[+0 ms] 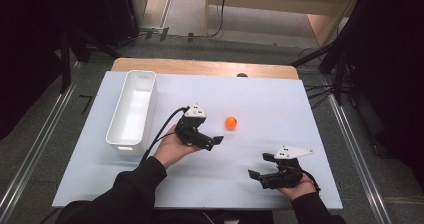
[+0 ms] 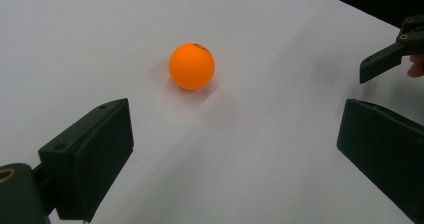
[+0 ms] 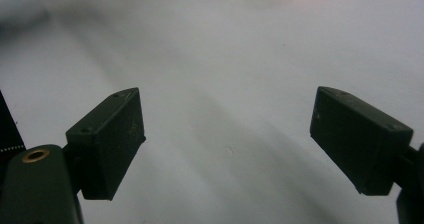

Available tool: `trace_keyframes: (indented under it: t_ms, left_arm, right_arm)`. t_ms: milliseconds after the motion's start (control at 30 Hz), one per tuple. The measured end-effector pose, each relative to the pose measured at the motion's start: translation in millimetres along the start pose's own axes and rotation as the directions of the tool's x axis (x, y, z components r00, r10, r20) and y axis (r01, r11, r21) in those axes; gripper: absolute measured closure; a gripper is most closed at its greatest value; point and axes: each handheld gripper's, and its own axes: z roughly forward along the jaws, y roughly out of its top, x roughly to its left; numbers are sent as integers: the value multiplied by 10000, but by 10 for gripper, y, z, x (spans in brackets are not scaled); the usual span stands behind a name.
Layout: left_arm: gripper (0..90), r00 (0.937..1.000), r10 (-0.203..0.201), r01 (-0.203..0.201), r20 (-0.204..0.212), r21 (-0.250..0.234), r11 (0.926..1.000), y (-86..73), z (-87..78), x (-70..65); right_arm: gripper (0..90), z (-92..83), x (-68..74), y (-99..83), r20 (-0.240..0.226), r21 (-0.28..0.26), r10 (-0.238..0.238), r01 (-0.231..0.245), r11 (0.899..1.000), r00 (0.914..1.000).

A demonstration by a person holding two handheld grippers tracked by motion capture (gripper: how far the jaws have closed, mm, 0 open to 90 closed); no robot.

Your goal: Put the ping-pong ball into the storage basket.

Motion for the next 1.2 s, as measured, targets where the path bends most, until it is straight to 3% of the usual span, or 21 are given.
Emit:
trace_keyframes:
  t_ms: [400,1067,1200]
  left_arm:
    - [20,9998,-119,120,168,-53,9999,92,124,35]
    - [20,9999,168,-168,42,-61,9998,262,311,86]
    - [53,9995,307,-308,-43,-279,9991,297,340,103]
  right_arm:
    - [127,-1,0,-1,-5,18,-14,14,10000,10000]
    - [127,-1,1,-4,5,-2,11,-11,10000,10000]
    - [127,-2,1,-5,17,15,7,-7,10000,10000]
